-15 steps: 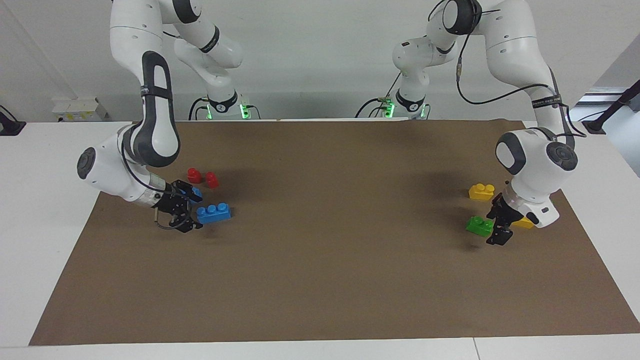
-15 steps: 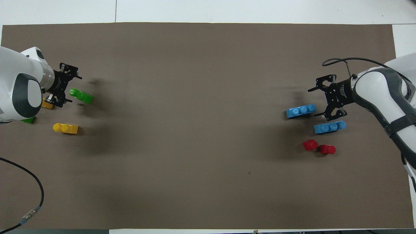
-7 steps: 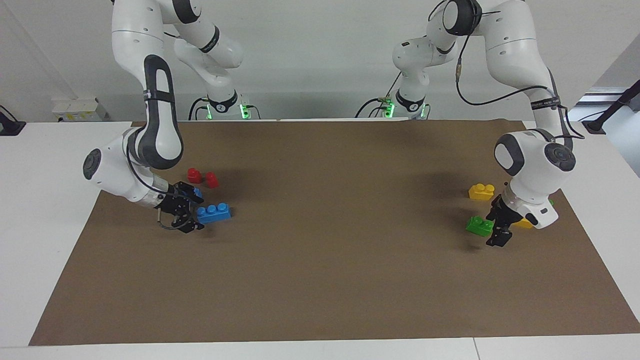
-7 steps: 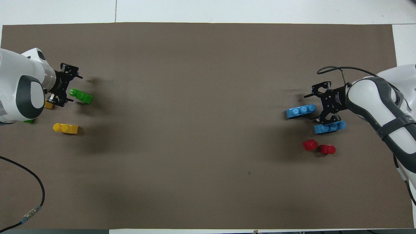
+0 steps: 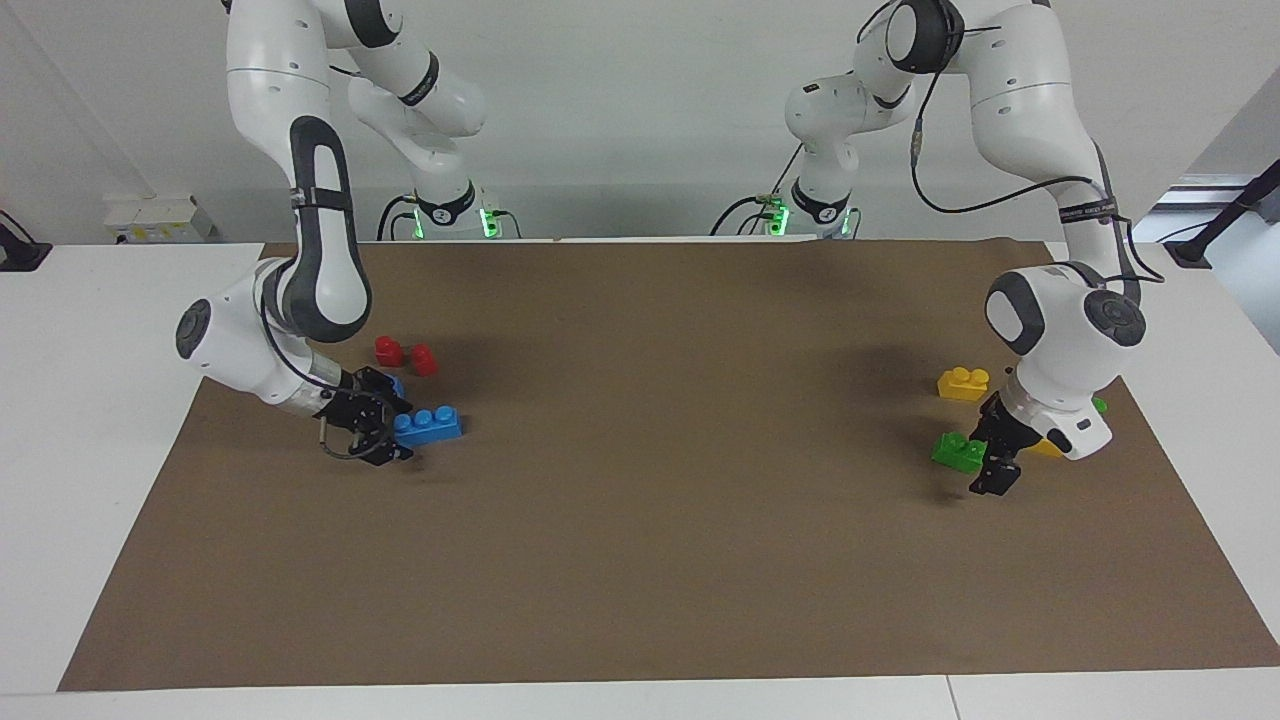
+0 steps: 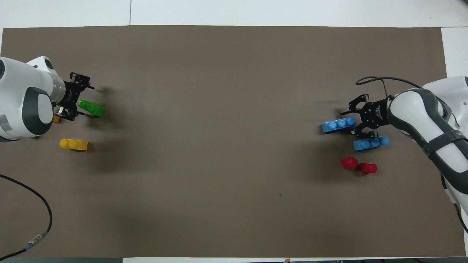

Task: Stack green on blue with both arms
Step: 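Lower the right gripper onto the farther blue brick and close it, then carry the blue brick toward the table centre while the left gripper grasps green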

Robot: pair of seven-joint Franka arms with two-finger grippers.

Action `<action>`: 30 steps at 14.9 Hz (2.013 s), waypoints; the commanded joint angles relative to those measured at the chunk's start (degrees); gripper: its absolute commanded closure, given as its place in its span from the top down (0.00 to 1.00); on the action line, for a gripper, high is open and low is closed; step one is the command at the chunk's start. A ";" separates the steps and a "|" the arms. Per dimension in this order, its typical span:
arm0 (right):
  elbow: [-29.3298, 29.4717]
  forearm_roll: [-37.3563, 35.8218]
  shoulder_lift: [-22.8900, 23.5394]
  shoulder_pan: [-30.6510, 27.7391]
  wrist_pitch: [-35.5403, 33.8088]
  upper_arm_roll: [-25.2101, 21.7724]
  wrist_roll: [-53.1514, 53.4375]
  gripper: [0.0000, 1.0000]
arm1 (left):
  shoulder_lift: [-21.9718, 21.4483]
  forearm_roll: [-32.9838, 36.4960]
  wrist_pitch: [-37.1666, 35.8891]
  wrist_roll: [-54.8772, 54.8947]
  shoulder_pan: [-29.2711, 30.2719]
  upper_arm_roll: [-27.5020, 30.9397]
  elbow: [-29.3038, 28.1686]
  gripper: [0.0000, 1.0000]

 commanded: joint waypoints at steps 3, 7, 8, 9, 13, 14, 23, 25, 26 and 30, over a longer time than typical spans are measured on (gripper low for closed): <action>1.65 1.45 -0.47 0.70 -1.35 0.49 0.69 0.00 | -0.28 1.02 1.53 0.14 0.43 -0.18 -0.93 1.00; 6.22 1.54 -2.05 7.10 -4.68 0.67 14.55 0.00 | -0.28 1.02 1.71 0.31 0.52 -0.18 -1.02 0.98; 6.23 1.54 -2.84 9.64 -4.60 0.76 17.37 0.00 | -0.28 1.11 2.40 0.40 0.35 -0.18 -1.81 0.87; 5.96 1.63 -3.46 12.80 -4.16 0.76 18.97 0.00 | -0.45 1.11 3.80 0.40 0.08 -0.18 -3.03 0.71; 5.53 4.88 -4.16 21.60 -0.04 0.67 28.28 0.00 | -0.72 1.46 3.12 3.12 0.61 -0.18 -3.31 0.00; 4.83 4.88 -4.25 24.15 2.15 0.67 30.48 0.00 | -0.72 1.46 2.51 3.47 1.04 -0.18 -3.05 0.00; -2.91 10.06 -4.43 35.77 21.94 0.76 39.20 0.00 | -2.29 1.46 -7.06 2.95 -1.32 -0.53 1.43 0.00; -3.44 11.90 -3.91 37.70 24.74 0.67 40.16 0.00 | -5.27 1.46 -10.40 1.82 -2.99 -0.53 1.26 0.00; -3.44 12.17 -3.38 38.66 26.76 0.67 41.91 0.00 | -6.51 1.46 -12.33 -0.11 -4.04 -0.53 1.18 0.00; -3.53 12.18 -2.23 39.64 28.89 0.67 44.03 0.00 | -10.47 1.46 -17.35 -10.03 -9.22 -0.53 0.65 0.00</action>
